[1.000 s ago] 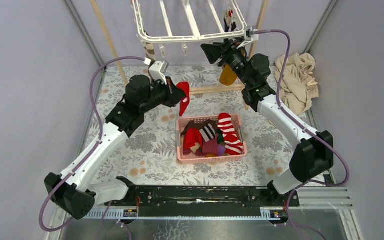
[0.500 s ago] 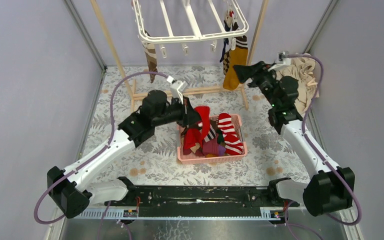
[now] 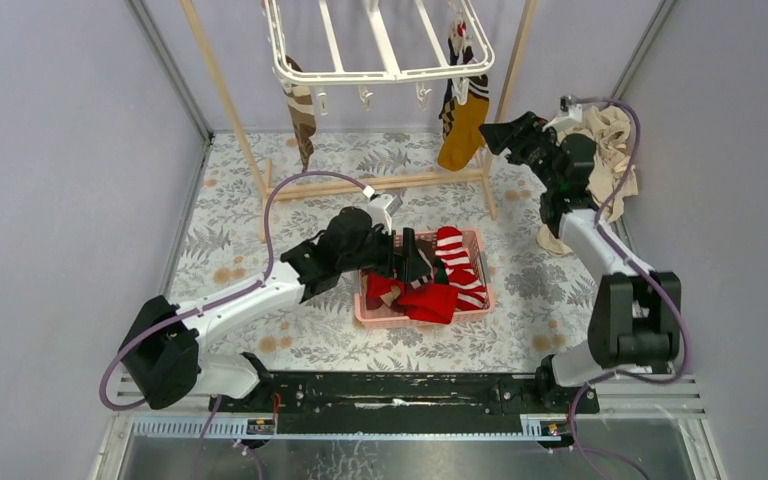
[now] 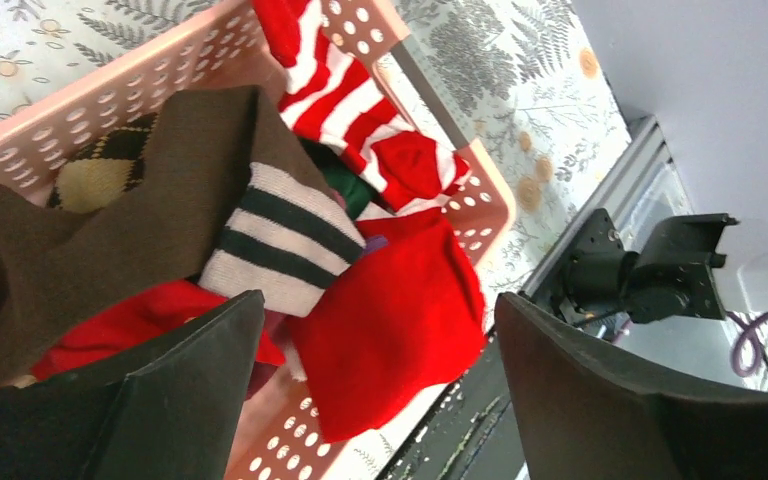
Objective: Remove the socks clipped to the hanger
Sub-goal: Place the sock in the bin, then remove the sock from the hanger.
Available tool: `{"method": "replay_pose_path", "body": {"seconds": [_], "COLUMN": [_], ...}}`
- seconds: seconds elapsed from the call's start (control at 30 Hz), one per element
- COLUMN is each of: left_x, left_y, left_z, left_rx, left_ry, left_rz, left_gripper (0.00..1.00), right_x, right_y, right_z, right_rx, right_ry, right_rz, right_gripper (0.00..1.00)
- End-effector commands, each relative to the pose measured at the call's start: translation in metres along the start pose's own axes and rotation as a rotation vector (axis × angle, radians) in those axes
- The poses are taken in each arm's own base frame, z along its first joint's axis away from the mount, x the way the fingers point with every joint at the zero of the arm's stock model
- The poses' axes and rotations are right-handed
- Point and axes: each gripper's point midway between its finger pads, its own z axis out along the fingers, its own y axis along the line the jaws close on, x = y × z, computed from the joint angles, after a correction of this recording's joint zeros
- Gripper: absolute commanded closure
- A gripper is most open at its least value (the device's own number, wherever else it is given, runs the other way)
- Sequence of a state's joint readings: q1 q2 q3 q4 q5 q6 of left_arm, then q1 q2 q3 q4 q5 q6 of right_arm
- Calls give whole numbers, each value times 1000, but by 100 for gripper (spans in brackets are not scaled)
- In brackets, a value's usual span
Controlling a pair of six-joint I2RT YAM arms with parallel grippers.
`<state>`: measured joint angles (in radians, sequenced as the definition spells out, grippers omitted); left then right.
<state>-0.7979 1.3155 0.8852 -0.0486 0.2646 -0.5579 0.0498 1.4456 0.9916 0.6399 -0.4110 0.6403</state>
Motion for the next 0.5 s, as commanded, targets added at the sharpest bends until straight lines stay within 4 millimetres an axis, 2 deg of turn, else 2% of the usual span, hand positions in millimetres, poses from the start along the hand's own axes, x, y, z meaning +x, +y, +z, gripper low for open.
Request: {"method": "replay_pose_path", "body": {"seconds": [0.0,0.1,0.27,0.47], "left_x": [-35,-45,-70,-91], "left_y": [-6,-8,-13,-16], "left_z": [2,-6,-28,-40], "left_rx": [-9,-35,-87,-133], "left_ry": [-122,-136,-203,-240], "left_rz": [50,63,90,126], "left_gripper": [2,2,2,2], "right_x": [-34,-35,-24,6], "right_y": [20,15,8,1], "right_z": [25,39,49,56], "right_rx": [-120,-128,-128,-75], "right_ry": [-72,-66,-34,37], "right_rz": [-111,-124,-135,-215], "right_gripper": [24,24,23,22]}}
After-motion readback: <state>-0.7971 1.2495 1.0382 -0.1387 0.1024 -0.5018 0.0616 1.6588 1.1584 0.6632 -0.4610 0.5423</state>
